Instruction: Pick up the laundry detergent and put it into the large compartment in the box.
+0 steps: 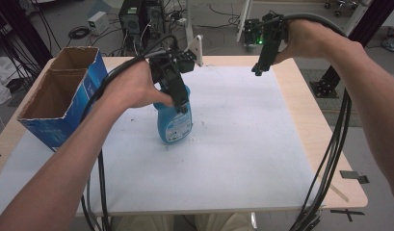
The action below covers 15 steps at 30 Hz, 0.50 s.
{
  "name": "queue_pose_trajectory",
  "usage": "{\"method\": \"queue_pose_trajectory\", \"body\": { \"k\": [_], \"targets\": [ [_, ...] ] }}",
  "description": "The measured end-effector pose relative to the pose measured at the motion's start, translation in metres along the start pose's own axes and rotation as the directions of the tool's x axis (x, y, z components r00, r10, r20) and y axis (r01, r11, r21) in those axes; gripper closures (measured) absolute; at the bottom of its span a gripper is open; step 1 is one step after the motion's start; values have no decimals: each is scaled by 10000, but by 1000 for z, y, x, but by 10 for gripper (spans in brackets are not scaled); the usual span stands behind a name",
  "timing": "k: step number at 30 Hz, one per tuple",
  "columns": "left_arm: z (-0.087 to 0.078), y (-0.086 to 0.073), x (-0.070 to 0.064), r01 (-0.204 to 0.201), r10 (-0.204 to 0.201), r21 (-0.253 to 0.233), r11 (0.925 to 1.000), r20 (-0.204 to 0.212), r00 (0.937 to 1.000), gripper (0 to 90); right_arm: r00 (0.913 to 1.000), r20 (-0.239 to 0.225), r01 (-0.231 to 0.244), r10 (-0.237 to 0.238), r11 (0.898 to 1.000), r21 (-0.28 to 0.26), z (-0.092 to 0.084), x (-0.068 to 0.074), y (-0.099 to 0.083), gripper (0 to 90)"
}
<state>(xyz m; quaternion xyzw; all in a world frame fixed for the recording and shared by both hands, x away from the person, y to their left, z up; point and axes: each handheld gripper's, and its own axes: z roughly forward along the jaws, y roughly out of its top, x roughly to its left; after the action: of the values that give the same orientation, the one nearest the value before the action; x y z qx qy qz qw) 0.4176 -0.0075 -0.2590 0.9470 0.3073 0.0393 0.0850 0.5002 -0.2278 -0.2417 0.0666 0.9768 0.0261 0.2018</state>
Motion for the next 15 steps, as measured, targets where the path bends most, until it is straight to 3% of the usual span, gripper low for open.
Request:
{"method": "queue_pose_trajectory", "body": {
  "k": [10, 11, 12, 15],
  "targets": [
    [-62, 5, 21, 341, -338, 84, 9994, -328, 9989, 381, 10000, 37, -30, 30, 10000, -75, -3, 0, -2, 134],
    [-62, 5, 21, 341, -338, 84, 9994, -328, 9989, 381, 10000, 37, -30, 30, 10000, -75, -3, 0, -2, 134],
    [-75, 6, 25, 336, -332, 117, 9994, -317, 9989, 381, 10000, 33, -16, 17, 10000, -70, -3, 0, -2, 134],
    [-92, 7, 30, 366, -363, 105, 9993, -275, 9990, 381, 10000, 28, 16, -16, 10000, -77, -2, 0, -2, 134]
  ]
}}
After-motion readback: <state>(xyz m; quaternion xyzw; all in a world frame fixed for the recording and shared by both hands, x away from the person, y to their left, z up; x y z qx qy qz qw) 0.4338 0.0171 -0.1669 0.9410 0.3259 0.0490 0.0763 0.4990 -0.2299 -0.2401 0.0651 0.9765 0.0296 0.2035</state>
